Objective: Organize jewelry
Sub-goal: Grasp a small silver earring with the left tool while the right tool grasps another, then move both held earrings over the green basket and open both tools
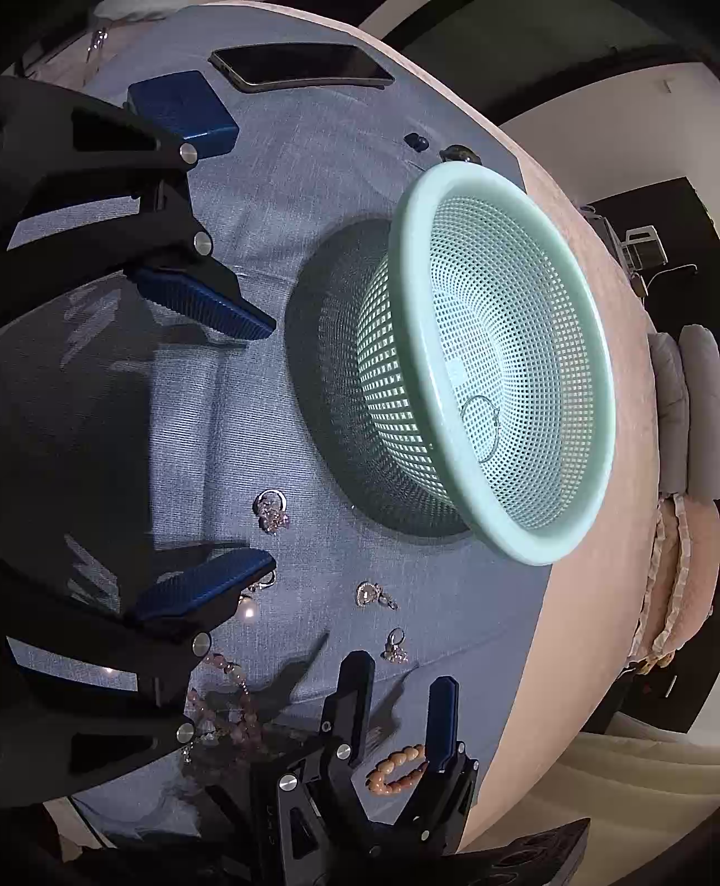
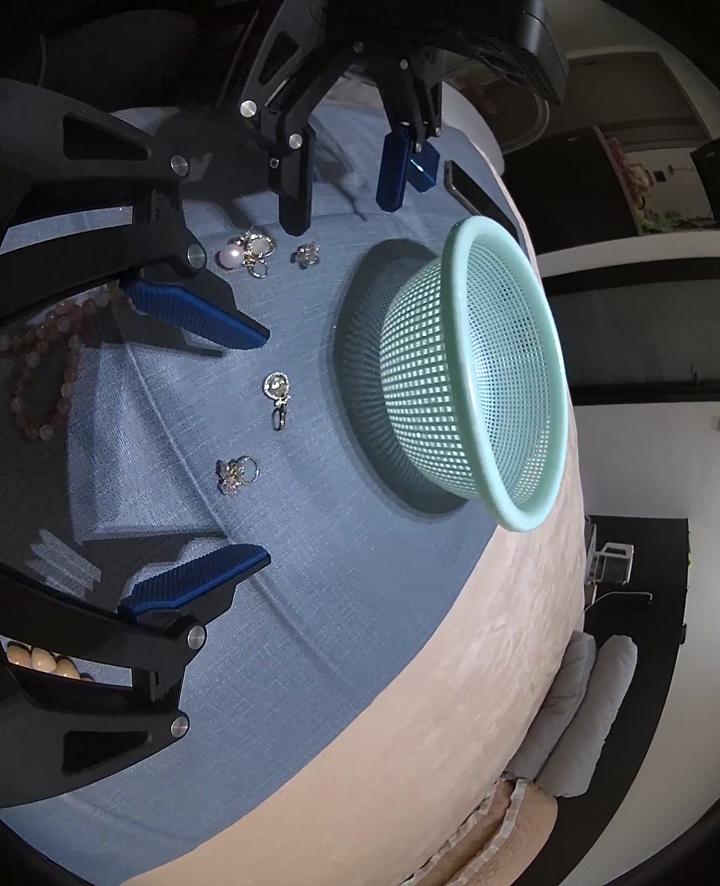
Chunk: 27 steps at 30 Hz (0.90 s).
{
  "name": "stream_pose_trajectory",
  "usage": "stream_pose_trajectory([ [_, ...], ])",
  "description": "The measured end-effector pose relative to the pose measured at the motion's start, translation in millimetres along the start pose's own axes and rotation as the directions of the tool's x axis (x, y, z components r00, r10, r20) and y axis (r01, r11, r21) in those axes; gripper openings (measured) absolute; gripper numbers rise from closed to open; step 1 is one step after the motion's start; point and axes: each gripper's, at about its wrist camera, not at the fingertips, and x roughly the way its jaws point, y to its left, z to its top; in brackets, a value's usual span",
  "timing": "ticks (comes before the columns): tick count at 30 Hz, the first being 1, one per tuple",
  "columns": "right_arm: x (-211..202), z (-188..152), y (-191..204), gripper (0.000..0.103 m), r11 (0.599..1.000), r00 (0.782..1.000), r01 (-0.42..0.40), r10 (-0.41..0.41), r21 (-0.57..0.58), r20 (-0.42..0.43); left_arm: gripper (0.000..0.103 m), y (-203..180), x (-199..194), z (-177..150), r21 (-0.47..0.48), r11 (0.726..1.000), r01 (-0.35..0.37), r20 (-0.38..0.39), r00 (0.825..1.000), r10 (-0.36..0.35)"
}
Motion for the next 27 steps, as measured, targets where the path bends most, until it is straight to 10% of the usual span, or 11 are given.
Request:
stream_pose_trajectory([
  [14,19,-3,-12,0.014,0.998,0.997,0.047,-0.044,0.046,-0.062,0.037,-1,13,2,0.0,0.999,0.047,-0.041,0.998,-0.047],
  [18,18,-4,-9,0.014,0.998,0.996,0.052,-0.049,0.04,-0.069,0.01,1,12,1,-0.015,0.997,0.079,-0.049,0.996,-0.08],
  [27,6,-4,-2,0.014,0.999,0.997,0.038,-0.035,0.034,-0.075,0.009,2,4,-1,-0.021,0.997,0.08,-0.058,0.995,-0.081],
])
